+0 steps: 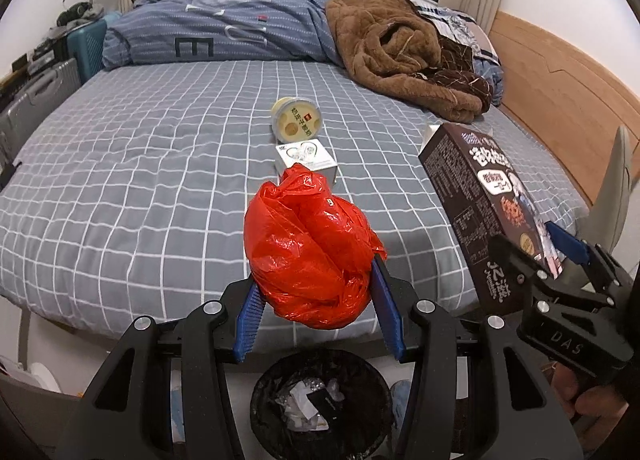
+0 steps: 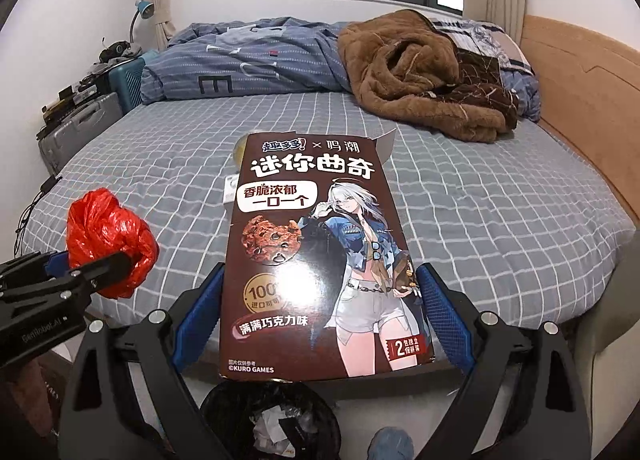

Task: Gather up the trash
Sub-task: 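Lift the red bag and cookie box off the bed with both tools, then carry the red bag and cookie box down over the trash bin, then open the right tool over the bin while the left tool releases the red bag, then raise both open tools from the bin back toward the bed, then grasp the white earphone box with the left tool while the right tool grasps the yellow cup, then lift the earphone box and yellow cup off the bed and carry them toward the bin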

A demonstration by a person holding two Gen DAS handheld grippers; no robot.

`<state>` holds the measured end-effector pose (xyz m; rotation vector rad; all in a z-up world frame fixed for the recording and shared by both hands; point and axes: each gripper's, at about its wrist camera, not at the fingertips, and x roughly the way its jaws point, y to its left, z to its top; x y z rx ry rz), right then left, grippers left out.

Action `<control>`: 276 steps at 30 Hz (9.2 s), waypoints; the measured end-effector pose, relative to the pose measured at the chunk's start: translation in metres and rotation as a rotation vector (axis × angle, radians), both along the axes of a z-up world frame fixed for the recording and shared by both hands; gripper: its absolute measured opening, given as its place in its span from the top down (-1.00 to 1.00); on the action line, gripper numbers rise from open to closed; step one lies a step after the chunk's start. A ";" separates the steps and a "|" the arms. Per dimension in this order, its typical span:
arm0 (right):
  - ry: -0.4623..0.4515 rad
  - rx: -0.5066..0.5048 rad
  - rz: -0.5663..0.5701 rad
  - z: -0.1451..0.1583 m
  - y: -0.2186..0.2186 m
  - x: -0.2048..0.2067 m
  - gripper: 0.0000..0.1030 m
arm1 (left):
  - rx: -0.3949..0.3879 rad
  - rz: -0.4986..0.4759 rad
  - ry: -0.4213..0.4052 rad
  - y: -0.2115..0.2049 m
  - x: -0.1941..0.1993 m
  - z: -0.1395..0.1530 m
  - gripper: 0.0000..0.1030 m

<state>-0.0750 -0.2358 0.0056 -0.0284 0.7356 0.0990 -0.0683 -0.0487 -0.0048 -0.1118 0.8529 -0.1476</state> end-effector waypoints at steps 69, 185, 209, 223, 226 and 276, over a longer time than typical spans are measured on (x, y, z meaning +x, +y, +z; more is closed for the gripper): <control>0.393 -0.023 0.115 -0.160 0.032 -0.106 -0.72 | 0.047 -0.002 0.297 0.006 -0.105 -0.172 0.06; 0.191 -0.040 -0.099 -0.076 -0.086 0.145 -0.85 | 0.104 0.170 0.193 -0.042 0.232 -0.105 -0.89; 0.118 -0.035 0.125 -0.064 0.052 0.237 -0.85 | 0.085 0.176 0.142 0.054 0.203 -0.074 -0.43; 0.148 0.043 0.137 -0.083 0.131 0.321 -0.85 | 0.092 0.269 0.166 0.147 0.171 -0.074 -0.43; 0.156 0.018 0.135 -0.089 0.141 0.328 -0.85 | 0.092 0.276 0.165 0.152 0.169 -0.076 -0.43; 0.012 0.013 0.097 -0.004 0.076 0.176 -0.58 | 0.035 0.175 0.084 0.081 0.113 -0.037 -0.43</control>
